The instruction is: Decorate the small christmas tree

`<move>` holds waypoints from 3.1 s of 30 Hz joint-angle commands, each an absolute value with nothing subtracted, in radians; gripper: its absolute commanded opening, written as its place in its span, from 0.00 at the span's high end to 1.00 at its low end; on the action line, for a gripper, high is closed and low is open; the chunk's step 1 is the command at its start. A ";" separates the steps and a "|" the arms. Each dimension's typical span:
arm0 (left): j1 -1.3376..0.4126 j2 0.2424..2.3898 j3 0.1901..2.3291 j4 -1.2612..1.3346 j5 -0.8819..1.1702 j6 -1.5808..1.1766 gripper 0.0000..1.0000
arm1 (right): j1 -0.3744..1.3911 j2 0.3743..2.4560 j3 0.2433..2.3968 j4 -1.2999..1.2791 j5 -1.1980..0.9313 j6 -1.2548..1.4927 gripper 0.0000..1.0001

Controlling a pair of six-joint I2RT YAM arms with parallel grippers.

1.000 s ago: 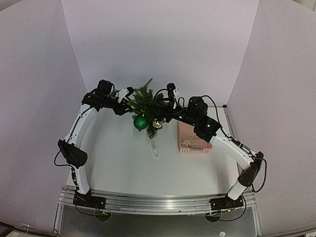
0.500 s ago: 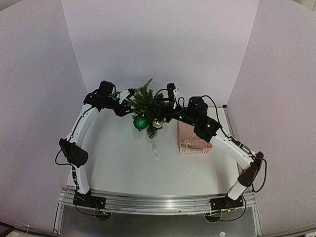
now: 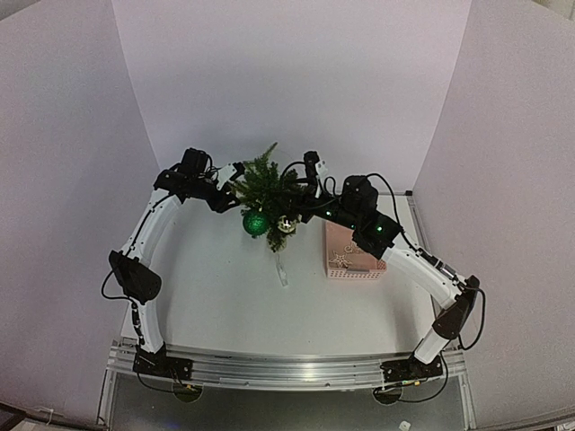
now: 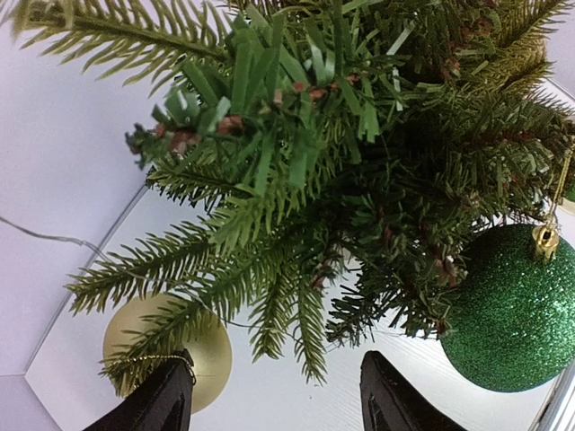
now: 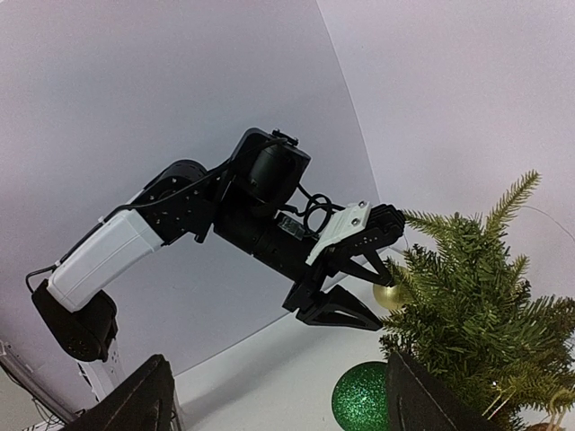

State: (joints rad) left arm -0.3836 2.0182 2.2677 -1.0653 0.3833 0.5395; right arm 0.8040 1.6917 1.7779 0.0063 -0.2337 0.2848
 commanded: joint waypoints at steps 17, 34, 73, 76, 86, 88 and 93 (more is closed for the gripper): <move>-0.385 1.993 2.290 -1.018 0.350 0.497 0.34 | 0.804 1.666 1.805 0.023 -0.243 0.276 0.21; -0.355 1.979 2.279 -0.972 0.402 0.453 0.29 | 0.804 1.661 1.804 0.022 -0.243 0.279 0.22; -0.316 1.940 2.287 -0.954 0.462 0.421 0.27 | 0.804 1.666 1.813 0.021 -0.249 0.278 0.22; -0.313 1.933 2.286 -0.946 0.472 0.414 0.27 | 0.805 1.665 1.815 0.021 -0.250 0.278 0.22; -0.300 1.920 2.282 -0.942 0.519 0.399 0.24 | 0.805 1.664 1.808 0.020 -0.240 0.283 0.22; -0.293 1.916 2.286 -0.945 0.528 0.396 0.22 | 0.805 1.665 1.814 -0.004 -0.216 0.290 0.21; -0.266 1.878 2.269 -0.943 0.583 0.383 0.13 | 0.802 1.655 1.837 -0.137 -0.057 0.289 0.21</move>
State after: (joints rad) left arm -0.2919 1.9610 2.2676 -0.9756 0.5192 0.4055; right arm 0.8040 1.6917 1.7869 -0.0386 -0.1922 0.2860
